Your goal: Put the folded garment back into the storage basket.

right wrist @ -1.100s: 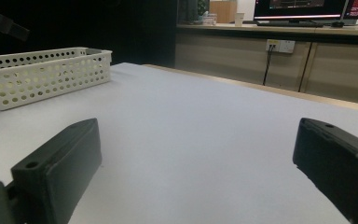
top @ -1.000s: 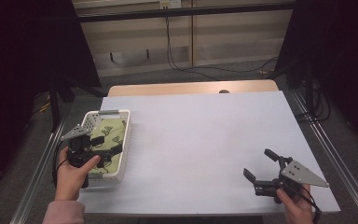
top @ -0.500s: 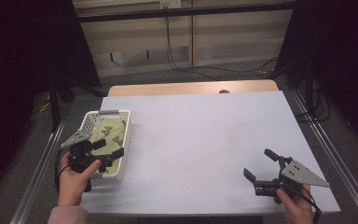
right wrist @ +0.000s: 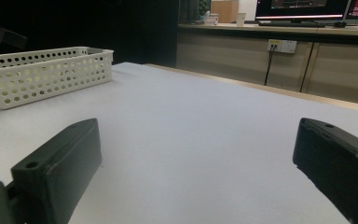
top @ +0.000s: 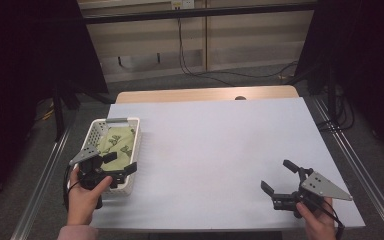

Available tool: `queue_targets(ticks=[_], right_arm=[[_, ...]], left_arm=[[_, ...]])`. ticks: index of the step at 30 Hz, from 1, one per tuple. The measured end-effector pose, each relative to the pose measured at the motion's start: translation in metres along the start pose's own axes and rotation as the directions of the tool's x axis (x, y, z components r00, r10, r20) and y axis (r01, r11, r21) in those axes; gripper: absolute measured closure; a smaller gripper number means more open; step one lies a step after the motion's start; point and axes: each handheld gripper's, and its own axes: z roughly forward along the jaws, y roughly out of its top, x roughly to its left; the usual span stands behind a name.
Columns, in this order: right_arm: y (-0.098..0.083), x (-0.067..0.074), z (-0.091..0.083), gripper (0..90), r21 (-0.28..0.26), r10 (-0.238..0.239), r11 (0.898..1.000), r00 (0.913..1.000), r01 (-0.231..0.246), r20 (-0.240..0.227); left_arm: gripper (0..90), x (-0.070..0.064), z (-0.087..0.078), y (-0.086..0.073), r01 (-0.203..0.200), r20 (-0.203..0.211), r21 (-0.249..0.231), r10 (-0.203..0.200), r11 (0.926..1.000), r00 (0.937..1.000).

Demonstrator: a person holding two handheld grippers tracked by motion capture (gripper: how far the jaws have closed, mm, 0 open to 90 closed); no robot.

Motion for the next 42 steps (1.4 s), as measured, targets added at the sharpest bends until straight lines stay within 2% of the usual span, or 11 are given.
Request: queue_targets(ticks=[2,5,10,26,29,30,32,35,38,40,42], right_arm=[[0.0,0.0,0.0,0.7,0.0,0.003,1.0,1.0,-0.003,-0.001],[0.0,0.0,0.0,0.7,0.0,0.002,1.0,1.0,-0.002,-0.001],[0.0,0.0,0.0,0.7,0.0,0.002,1.0,1.0,-0.002,-0.001],[0.001,0.001,0.0,0.7,0.0,0.003,1.0,1.0,-0.003,-0.005],[0.001,0.001,0.0,0.6,0.001,0.003,1.0,1.0,-0.003,-0.004],[0.001,0.001,0.0,0.6,-0.001,0.001,1.0,1.0,-0.001,-0.005],[0.001,0.001,0.0,0.6,-0.001,0.002,1.0,1.0,-0.002,-0.005],[0.001,0.001,0.0,0.6,0.001,0.002,1.0,1.0,-0.002,-0.004],[0.001,0.001,0.0,0.6,0.003,-0.003,1.0,1.0,0.003,-0.004],[0.0,0.001,0.0,0.6,0.003,-0.001,1.0,1.0,0.001,-0.002],[0.0,0.001,0.0,0.6,0.002,0.002,1.0,1.0,-0.002,-0.003]], left_arm=[[6.4,-0.001,0.001,-0.001,-0.008,-0.006,-0.029,0.008,0.9996,1.0],[6.4,-0.001,0.002,-0.002,-0.031,0.0,-0.017,0.031,0.9994,0.9995],[6.4,-0.003,0.004,-0.006,-0.013,0.01,-0.027,0.013,0.9995,0.9999],[6.4,-0.003,0.002,-0.013,-0.028,0.011,-0.038,0.028,0.9989,0.9995],[6.1,-0.005,0.002,-0.016,0.004,0.026,-0.039,-0.003,0.9992,0.9997],[6.1,-0.003,0.002,-0.016,-0.025,0.011,-0.037,0.025,0.999,0.9996],[6.1,-0.004,0.003,-0.017,-0.009,0.011,-0.049,0.01,0.9988,0.9999],[6.1,-0.003,0.003,-0.018,-0.031,0.012,-0.036,0.031,0.9989,0.9994],[6.1,-0.005,0.004,-0.02,-0.003,0.027,-0.038,0.004,0.9993,0.9996],[6.1,-0.003,0.003,-0.02,-0.034,0.011,-0.035,0.034,0.9988,0.9994],[6.1,-0.004,0.004,-0.022,-0.014,0.017,-0.049,0.015,0.9987,0.9997]])
